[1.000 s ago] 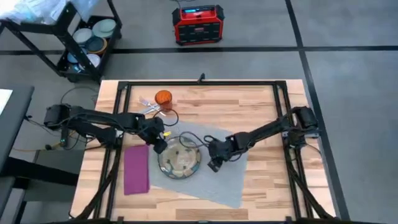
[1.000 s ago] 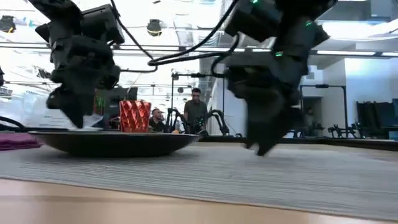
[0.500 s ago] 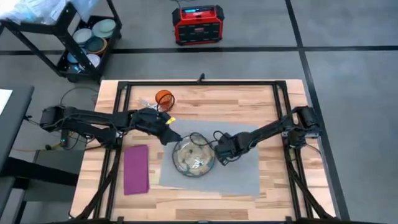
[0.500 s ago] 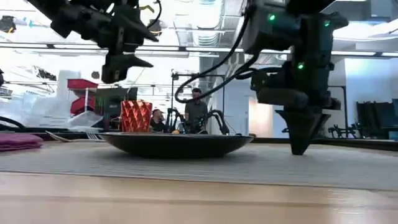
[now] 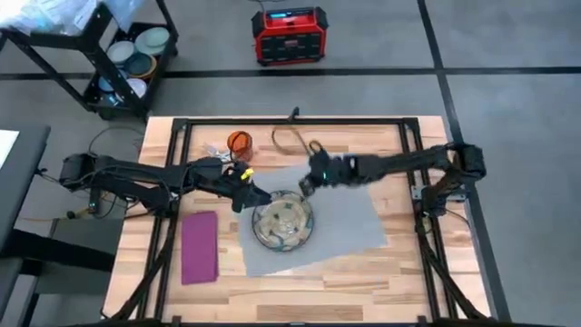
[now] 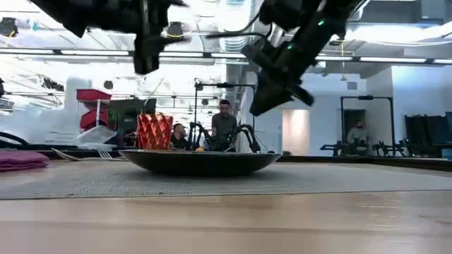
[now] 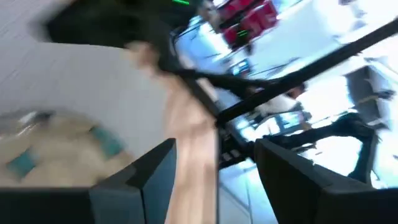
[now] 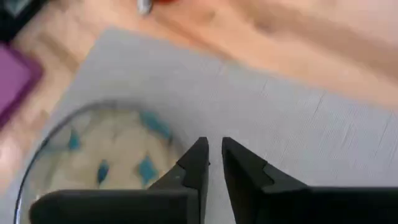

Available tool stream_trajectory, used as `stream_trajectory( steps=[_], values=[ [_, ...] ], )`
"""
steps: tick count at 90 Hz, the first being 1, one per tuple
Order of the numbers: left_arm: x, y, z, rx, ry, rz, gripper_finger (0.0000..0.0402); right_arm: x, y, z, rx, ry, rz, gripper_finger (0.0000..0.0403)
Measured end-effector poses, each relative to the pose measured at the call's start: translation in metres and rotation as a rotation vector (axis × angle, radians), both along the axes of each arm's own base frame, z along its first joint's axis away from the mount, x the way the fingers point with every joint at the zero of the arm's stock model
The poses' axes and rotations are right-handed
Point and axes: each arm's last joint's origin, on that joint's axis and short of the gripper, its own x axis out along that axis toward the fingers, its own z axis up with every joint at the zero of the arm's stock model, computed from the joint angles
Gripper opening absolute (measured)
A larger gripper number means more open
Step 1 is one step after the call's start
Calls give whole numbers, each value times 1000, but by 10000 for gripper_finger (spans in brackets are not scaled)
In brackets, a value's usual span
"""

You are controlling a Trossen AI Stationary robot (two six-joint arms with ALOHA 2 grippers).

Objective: Set table place
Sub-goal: Put the orange cup on the placemat to the top right of the plate

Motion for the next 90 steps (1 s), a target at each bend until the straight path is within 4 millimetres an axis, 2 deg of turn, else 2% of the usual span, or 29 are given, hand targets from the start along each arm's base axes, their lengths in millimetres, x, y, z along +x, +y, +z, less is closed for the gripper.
stream_trajectory(
  steps=[8, 21, 31, 41, 58, 69, 90],
  values=[
    [-1, 12, 1, 95, 84, 104, 194, 3, -22, 22, -19, -46, 3, 56],
    [-8, 41, 9, 350, 419, 231, 167, 1, -47, 41, -57, -32, 34, 72],
    [-9, 57, 18, 572, 649, 233, 148, -2, -60, 58, -86, -16, 96, 89],
    [-1, 75, 30, 704, 757, 173, 143, -8, -67, 60, -113, 67, 152, 117],
    [21, 111, 40, 651, 905, 103, 145, -25, -83, 77, -127, 54, 203, 192],
    [36, 132, 32, 622, 1034, 34, 160, -43, -94, 87, -141, 75, 189, 233],
    [52, 154, 29, 546, 1119, 27, 175, -83, -109, 107, -158, 95, 167, 244]
  ],
)
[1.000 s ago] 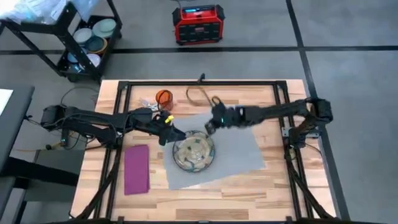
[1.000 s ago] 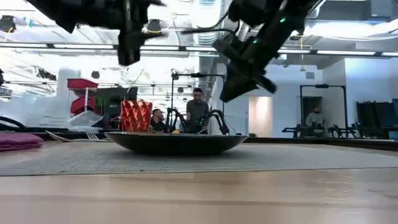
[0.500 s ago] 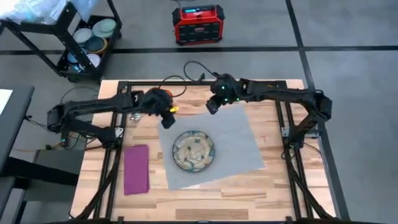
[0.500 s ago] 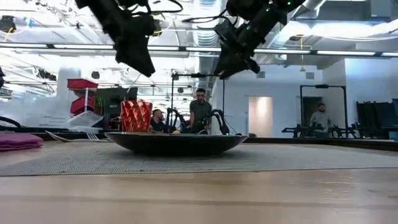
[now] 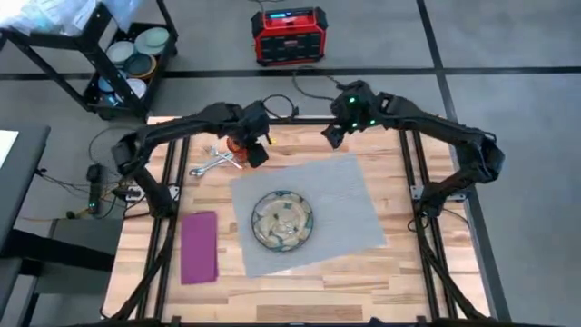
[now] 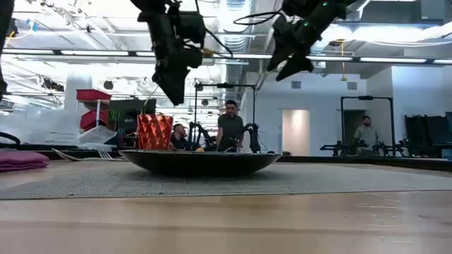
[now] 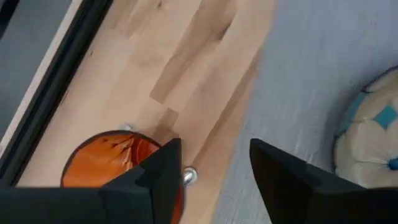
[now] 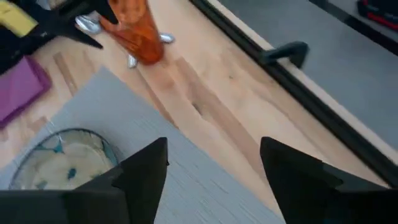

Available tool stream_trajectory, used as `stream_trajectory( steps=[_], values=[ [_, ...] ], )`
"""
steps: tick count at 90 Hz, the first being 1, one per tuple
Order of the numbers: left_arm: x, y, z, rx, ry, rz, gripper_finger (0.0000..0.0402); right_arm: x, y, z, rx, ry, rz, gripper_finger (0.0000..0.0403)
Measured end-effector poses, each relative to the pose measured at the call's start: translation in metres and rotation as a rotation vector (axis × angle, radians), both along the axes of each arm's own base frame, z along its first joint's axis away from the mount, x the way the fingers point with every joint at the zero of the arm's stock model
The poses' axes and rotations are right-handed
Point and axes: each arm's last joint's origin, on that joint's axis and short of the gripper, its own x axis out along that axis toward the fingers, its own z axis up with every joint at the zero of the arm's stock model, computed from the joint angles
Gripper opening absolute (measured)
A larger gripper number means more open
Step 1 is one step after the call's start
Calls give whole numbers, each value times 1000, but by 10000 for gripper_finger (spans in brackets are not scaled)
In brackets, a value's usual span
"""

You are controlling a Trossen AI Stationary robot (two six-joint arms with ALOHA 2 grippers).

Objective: Set table place
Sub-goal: Put the orange cup on the placemat to the top right of the plate

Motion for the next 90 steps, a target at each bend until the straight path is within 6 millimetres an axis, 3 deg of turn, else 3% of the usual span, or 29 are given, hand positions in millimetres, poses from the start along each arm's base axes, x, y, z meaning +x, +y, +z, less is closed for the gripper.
stream_trajectory(
  steps=[18, 41, 65, 90],
  values=[
    [-4, 1, 10, -30, 9, 93, 175, -25, -10, 10, -58, 34, -3, 244],
    [-12, 4, 11, -36, 72, 150, 175, -40, -30, 6, -58, 45, 20, 244],
    [-23, 10, -8, -126, 105, 188, 175, -45, -41, 3, -65, 47, 41, 244],
    [-29, 9, -57, -175, 96, 206, 172, -48, -45, -1, -68, 45, 53, 244]
  ],
)
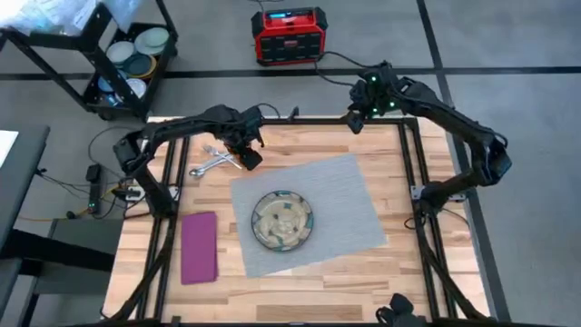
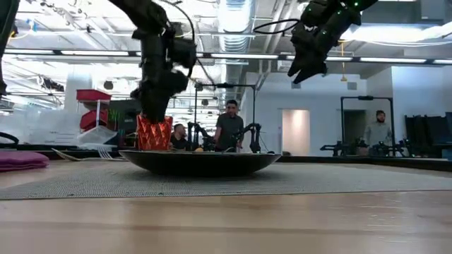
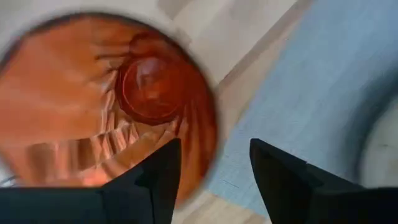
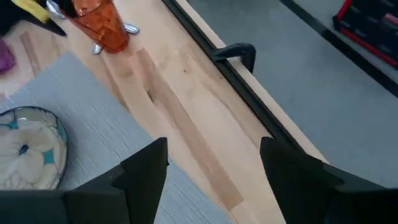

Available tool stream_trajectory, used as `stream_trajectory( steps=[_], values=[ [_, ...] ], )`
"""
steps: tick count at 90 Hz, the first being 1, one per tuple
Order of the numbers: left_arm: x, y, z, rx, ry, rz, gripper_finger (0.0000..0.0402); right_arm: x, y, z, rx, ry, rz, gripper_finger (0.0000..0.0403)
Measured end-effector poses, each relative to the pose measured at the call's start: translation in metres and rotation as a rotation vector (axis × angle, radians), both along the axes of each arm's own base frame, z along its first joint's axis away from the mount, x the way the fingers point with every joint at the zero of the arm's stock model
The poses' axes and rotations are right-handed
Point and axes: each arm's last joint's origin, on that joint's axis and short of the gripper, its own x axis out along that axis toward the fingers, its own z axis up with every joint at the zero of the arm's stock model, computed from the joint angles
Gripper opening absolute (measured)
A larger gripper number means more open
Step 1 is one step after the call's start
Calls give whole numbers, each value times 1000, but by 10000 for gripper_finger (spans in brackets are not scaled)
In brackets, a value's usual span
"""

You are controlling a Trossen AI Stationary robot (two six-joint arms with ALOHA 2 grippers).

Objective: Set table place
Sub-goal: Put the orange cup on the placemat to the top right of the plate

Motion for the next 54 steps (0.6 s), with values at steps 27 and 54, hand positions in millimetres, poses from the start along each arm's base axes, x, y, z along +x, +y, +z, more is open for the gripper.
stream_trajectory(
  steps=[27, 54],
  values=[
    [15, 2, 3, 90, -116, -53, 11, -10, -4, -29, 76, 25, -72, 233],
    [66, 22, 72, 217, -423, -164, 1, -32, -11, -17, 42, -34, -167, 175]
  ],
)
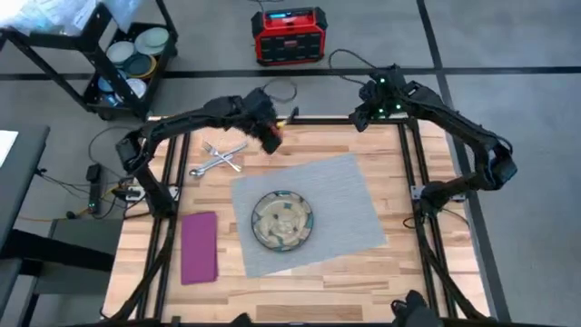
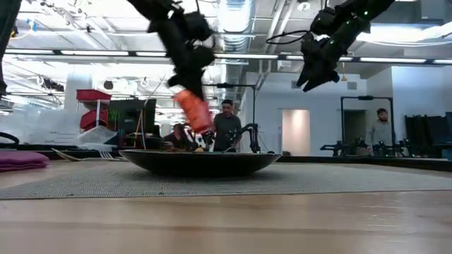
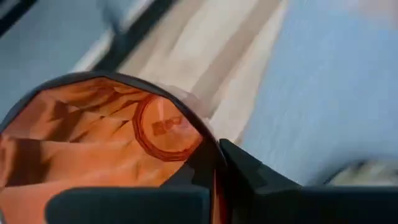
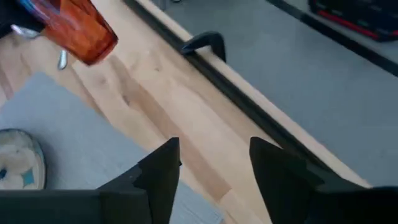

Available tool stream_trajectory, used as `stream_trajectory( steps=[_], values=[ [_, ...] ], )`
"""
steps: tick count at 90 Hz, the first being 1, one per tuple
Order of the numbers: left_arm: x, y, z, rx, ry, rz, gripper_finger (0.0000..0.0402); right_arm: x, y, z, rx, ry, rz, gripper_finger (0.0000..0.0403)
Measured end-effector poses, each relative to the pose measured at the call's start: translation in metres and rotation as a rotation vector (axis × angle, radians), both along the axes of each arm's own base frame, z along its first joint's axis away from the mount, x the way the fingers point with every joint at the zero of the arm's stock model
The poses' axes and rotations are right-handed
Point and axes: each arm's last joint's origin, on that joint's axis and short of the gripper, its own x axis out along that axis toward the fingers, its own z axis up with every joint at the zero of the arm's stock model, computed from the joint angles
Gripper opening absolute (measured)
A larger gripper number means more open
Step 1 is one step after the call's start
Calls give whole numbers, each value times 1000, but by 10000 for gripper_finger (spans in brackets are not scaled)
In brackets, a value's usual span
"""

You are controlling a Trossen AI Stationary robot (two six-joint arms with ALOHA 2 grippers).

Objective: Set table place
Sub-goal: Put the orange cup on the placemat to the top right of the plate

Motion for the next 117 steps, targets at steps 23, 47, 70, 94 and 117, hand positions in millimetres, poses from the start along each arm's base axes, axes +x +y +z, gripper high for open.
stream_trajectory(
  steps=[23, 47, 70, 94, 117],
  values=[
    [98, 5, -8, 26, 30, -288, 0, -21, -10, -8, 85, 54, -89, 173],
    [134, -24, -59, -26, 189, -589, 0, -32, -10, -13, 226, 33, -122, 174],
    [137, -47, -63, 8, 269, -701, 0, -16, 0, -16, 238, 19, -76, 174],
    [138, -59, -63, 25, 293, -744, 10, 8, 14, -13, 229, -15, -26, 180],
    [136, -63, -64, -71, 286, -701, 91, 26, 29, -12, 239, -31, 28, 217]
  ],
)
